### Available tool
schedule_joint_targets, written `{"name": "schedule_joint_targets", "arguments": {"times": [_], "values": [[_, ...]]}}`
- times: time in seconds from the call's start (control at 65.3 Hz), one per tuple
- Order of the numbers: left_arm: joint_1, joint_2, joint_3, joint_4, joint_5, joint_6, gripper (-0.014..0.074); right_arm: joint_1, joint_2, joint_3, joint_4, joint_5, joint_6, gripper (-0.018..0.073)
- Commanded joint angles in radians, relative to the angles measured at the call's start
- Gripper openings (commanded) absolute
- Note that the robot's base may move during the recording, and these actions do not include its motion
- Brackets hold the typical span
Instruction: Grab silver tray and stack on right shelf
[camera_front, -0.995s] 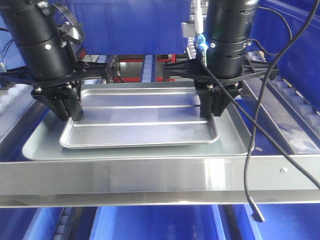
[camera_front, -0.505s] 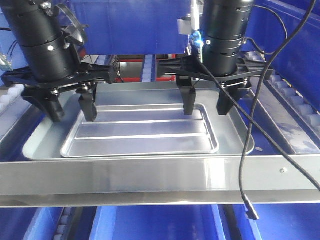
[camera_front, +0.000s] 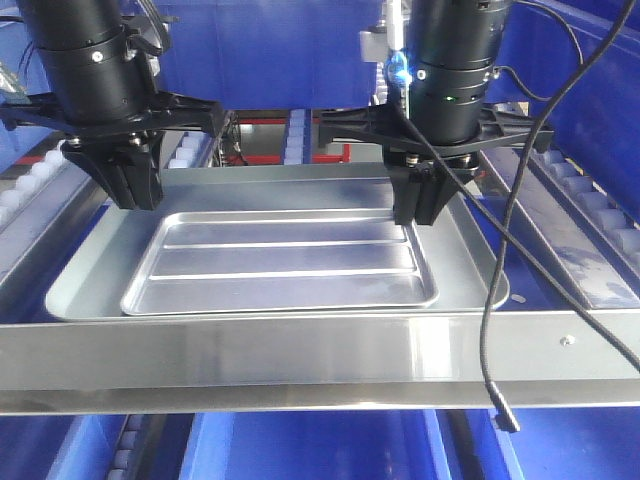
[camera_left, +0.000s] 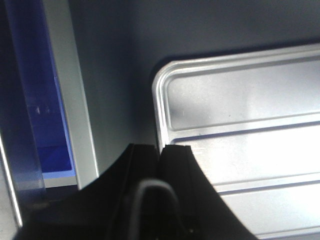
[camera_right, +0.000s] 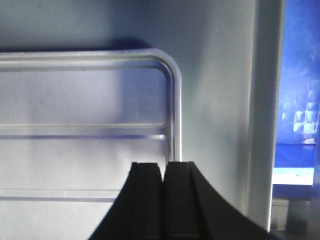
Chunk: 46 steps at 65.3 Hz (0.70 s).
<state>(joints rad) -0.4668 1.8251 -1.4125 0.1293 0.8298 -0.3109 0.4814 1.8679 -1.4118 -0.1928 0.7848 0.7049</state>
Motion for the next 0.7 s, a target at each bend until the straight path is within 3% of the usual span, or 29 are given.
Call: {"name": "schedule_joint_targets", "arguments": {"times": [0.0,0.092,0.23,0.505,0.689], "values": [[0.003,-0.048,-0.038,0.011,-0.001,0.002,-0.0099,-0.002,-0.068,-0.034,-0.008,-0.021,-0.004,0.0095],[0.021,-0.055,-0.038,-0.044,0.006,0.002,-0.0099,-0.002,-0.084,-0.034,-0.006,-0.033,-0.004,0.0043],[0.035,-0.086,-0.023,-0.129,-0.033,0.002,-0.0099,0.005,-0.128,-0.028,-0.006,-0.094,-0.006,0.0052],[-0.018,-0.24,0.141,-0.129,-0.26,0.002,-0.0099,0.066,-0.278,0.106,-0.016,-0.36,-0.091,0.0052],[-0.041,-0.404,0.344,-0.129,-0.47,0.002,-0.0099,0.099,-0.421,0.287,-0.111,-0.524,-0.091,0.0052]]}}
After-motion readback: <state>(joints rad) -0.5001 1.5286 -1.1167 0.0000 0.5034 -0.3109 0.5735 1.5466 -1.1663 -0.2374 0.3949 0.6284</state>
